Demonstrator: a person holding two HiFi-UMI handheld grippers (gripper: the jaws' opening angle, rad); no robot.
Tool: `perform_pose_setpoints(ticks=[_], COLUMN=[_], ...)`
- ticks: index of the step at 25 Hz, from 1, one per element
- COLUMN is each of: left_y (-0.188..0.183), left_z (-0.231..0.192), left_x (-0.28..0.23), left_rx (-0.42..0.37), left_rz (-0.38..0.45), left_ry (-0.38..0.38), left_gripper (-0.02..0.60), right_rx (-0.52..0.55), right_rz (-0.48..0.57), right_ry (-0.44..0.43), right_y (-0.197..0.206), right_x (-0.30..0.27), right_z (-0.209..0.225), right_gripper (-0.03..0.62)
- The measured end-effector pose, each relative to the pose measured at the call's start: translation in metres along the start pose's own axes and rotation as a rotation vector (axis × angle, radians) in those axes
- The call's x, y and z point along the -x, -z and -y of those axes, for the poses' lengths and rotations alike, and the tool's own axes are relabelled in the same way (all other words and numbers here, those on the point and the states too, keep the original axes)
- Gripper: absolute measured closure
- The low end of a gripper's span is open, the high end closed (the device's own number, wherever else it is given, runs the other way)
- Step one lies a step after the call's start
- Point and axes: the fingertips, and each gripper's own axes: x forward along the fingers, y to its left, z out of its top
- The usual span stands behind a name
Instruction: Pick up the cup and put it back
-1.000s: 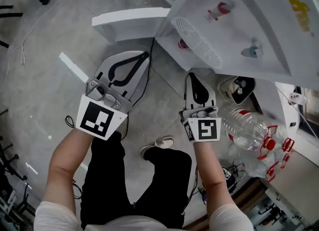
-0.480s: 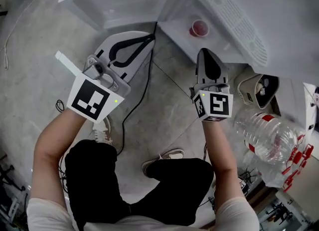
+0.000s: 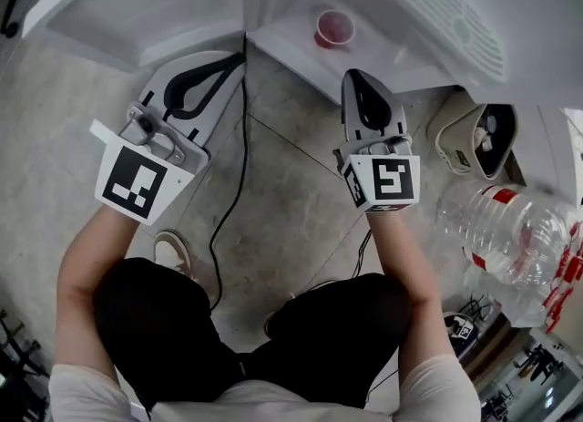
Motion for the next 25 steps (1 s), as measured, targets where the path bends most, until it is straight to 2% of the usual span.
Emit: perform_pose_setpoints(ticks=[6, 16, 25], left_y=[0.004, 0.006, 0.001], left_z=[0.019, 0.023, 0.018], left_x=[-0.01, -0.009, -0.002], left_rx=[0.027, 0.062, 0.06], left_rz=[0.008, 0.009, 0.003], left_ry=[0.049, 0.028, 0.006], left_gripper=[0.558, 0.558, 0.558], right_rx=[-0.015, -0.01, -0.067], right_rz=[-0.002, -0.005, 0.009], right_ry=[-0.002, 0.001, 0.019], right_y=[0.012, 0.011, 0.011], right_x=[0.007, 0.006, -0.006], right_z=[-0.005, -0.005, 0.0], right_gripper=[0.574, 0.574, 0.574])
